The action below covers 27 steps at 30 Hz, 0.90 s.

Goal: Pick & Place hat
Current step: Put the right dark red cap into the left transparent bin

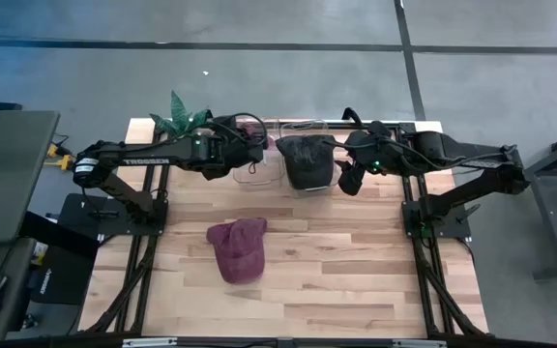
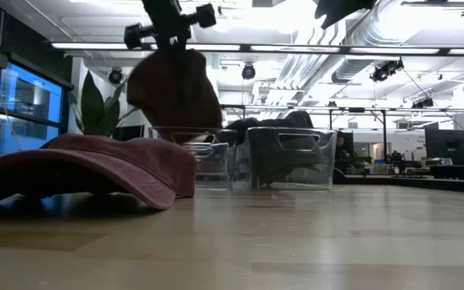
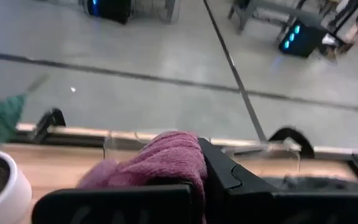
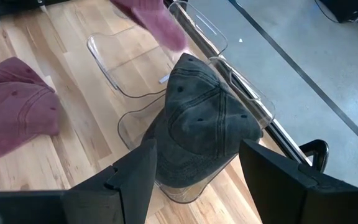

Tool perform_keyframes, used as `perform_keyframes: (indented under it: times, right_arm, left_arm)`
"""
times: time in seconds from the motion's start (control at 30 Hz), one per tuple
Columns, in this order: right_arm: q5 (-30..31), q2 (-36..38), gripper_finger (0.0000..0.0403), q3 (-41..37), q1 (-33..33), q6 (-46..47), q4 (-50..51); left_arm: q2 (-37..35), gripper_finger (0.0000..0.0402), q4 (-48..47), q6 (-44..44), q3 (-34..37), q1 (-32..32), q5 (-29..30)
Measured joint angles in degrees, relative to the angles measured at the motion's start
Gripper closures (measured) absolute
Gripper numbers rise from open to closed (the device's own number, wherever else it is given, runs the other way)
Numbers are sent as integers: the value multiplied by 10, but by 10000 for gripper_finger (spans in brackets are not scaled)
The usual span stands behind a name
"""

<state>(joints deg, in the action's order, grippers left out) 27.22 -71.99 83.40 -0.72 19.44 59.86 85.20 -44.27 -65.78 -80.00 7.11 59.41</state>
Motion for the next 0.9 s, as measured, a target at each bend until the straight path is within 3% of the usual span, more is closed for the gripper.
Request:
perform_keyframes:
  times: [0.2,0.33,0.57,0.9]
  right_arm:
    - [2,0,178,0,0,-1,0]
    - [10,0,178,0,0,-2,-2]
    - [10,0,178,0,0,-2,-2]
    - [8,0,177,0,0,2,-1]
  left_arm:
    - [-25,401,2,0,-2,0,6]
    - [-30,401,13,9,1,0,-23]
    - [-2,401,57,25,0,0,-53]
    - [21,401,34,20,0,0,-63]
